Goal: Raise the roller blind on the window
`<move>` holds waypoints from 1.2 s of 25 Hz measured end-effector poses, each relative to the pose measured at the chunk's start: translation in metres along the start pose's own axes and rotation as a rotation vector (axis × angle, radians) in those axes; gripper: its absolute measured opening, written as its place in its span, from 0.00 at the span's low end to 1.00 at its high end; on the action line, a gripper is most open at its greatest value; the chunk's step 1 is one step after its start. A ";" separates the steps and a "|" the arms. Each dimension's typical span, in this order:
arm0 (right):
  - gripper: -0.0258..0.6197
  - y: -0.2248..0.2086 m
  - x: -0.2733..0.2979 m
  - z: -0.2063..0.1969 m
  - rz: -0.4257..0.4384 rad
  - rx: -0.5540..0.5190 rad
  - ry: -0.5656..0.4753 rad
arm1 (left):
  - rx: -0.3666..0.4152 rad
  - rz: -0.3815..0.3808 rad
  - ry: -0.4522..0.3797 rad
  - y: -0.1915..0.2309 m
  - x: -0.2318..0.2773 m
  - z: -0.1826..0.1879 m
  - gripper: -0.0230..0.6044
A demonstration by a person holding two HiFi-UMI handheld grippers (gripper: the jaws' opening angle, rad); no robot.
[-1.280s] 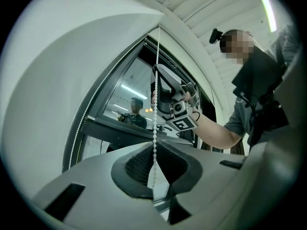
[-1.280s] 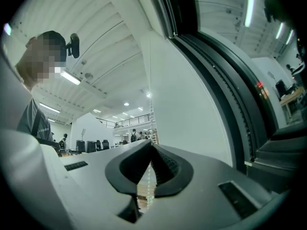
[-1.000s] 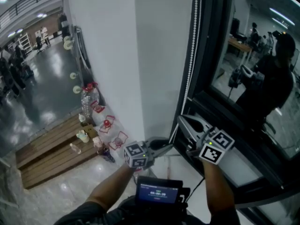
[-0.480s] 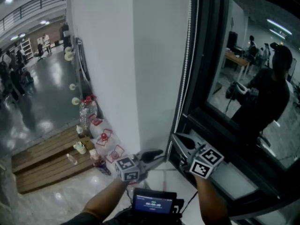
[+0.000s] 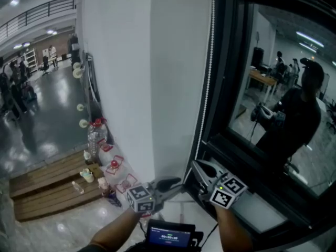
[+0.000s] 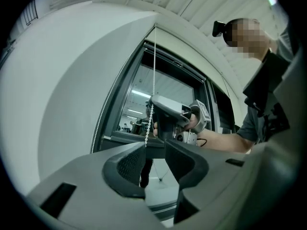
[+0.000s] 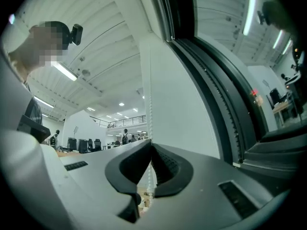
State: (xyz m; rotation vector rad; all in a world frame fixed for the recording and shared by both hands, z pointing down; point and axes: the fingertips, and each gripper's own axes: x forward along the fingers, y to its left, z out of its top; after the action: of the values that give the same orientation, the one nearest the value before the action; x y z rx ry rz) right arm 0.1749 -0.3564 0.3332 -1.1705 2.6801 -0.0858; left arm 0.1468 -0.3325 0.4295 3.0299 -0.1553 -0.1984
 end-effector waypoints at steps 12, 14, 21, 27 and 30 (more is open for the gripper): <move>0.23 -0.025 -0.012 0.015 -0.168 -0.080 0.000 | 0.042 0.052 -0.030 -0.004 0.000 0.031 0.23; 0.23 -0.024 -0.016 0.017 -0.178 -0.090 0.000 | 0.056 0.050 -0.043 -0.006 0.000 0.037 0.23; 0.23 -0.019 -0.024 0.022 -0.195 -0.093 -0.013 | 0.095 0.111 -0.050 0.000 -0.005 0.054 0.07; 0.16 -0.019 -0.034 0.020 -0.236 -0.077 -0.005 | 0.095 0.163 -0.048 0.004 -0.008 0.062 0.02; 0.10 -0.016 -0.037 0.018 -0.233 -0.088 0.002 | 0.058 0.223 -0.032 0.012 -0.011 0.059 0.02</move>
State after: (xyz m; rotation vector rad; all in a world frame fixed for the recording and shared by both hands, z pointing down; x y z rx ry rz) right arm 0.2153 -0.3398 0.3243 -1.5062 2.5612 -0.0050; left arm 0.1270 -0.3490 0.3735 3.0349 -0.5070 -0.2270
